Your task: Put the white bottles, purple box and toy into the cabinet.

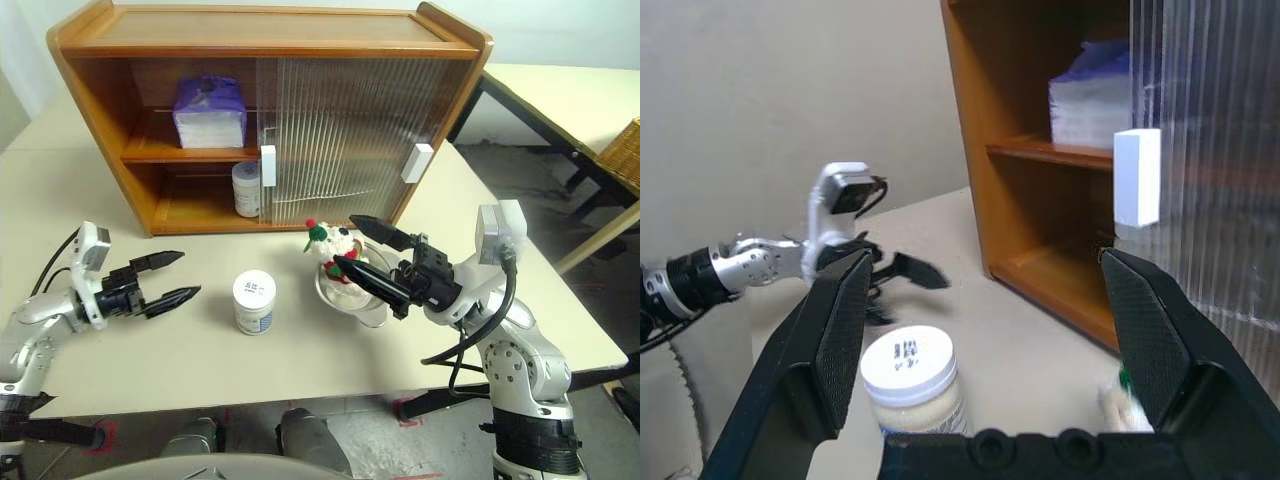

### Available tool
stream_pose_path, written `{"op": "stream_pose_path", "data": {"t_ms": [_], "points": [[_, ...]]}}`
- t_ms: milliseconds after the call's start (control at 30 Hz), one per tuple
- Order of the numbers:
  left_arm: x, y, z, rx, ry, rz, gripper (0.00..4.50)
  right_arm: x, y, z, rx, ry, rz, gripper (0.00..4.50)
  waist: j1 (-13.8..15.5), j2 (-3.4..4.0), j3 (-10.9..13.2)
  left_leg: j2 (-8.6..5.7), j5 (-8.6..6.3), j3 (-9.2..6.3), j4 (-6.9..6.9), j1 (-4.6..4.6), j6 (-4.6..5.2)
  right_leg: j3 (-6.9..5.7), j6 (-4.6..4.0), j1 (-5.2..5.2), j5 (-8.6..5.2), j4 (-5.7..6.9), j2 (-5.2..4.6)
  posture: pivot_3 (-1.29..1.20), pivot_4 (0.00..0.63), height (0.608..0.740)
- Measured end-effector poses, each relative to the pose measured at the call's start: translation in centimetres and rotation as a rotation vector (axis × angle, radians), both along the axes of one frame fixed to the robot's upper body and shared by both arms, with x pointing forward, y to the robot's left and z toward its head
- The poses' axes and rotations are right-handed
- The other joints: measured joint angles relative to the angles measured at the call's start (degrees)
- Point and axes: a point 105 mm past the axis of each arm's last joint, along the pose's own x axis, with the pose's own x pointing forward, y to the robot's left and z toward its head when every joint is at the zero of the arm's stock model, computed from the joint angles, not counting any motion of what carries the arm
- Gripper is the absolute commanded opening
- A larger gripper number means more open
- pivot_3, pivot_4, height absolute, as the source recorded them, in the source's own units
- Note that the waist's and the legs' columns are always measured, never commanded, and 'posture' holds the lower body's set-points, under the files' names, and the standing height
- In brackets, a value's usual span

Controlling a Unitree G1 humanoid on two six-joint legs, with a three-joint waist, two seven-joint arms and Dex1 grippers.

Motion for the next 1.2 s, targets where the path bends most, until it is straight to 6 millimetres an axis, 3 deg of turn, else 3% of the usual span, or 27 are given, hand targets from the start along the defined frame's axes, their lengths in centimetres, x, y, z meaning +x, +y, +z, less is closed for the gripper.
{"op": "stream_pose_path", "data": {"t_ms": [200,367,833,1067,1200], "points": [[-1.7,-1.0,-2.5,-0.004,0.044,-0.195,4.47,0.2,0.2,-0.2,-0.009,0.006,0.020,4.50,1.3,0.42,-0.3,0.39,0.37,0.32,0.01,-0.49,0.63,0.01,-0.13,-0.38,-0.10,0.45,0.01,-0.23,0.059,0.740],[-1.8,-3.6,-4.0,0.036,-0.020,-0.307,4.47,0.1,0.1,0.0,-0.029,0.004,0.025,4.50,1.4,0.64,-0.5,0.48,0.36,0.38,-0.08,-0.52,0.65,0.02,-0.11,-0.48,-0.13,0.50,0.11,-0.25,0.053,0.740],[0.3,-7.8,-5.6,0.020,-0.069,-0.305,4.47,-0.5,-0.3,-0.1,-0.044,0.007,-0.006,4.50,-0.5,0.78,-0.6,0.43,0.43,0.41,0.17,-0.43,0.80,0.07,0.55,-0.21,-0.33,0.49,0.15,-0.29,0.052,0.740],[0.1,-9.5,-6.2,-0.007,-0.043,-0.350,4.47,-0.6,-0.4,-0.3,-0.043,0.017,-0.018,4.50,-1.6,0.78,-0.6,0.42,0.43,0.46,0.21,-0.41,0.81,0.08,0.78,-0.15,-0.44,0.49,0.17,-0.32,0.047,0.740],[0.5,-10.4,-6.2,-0.001,-0.042,-0.355,3.55,-0.5,-0.4,-0.1,-0.041,0.011,-0.029,4.50,-2.3,0.78,-0.6,0.39,0.44,0.46,0.24,-0.41,0.83,0.10,0.89,-0.10,-0.47,0.48,0.18,-0.32,0.047,0.740]]}}
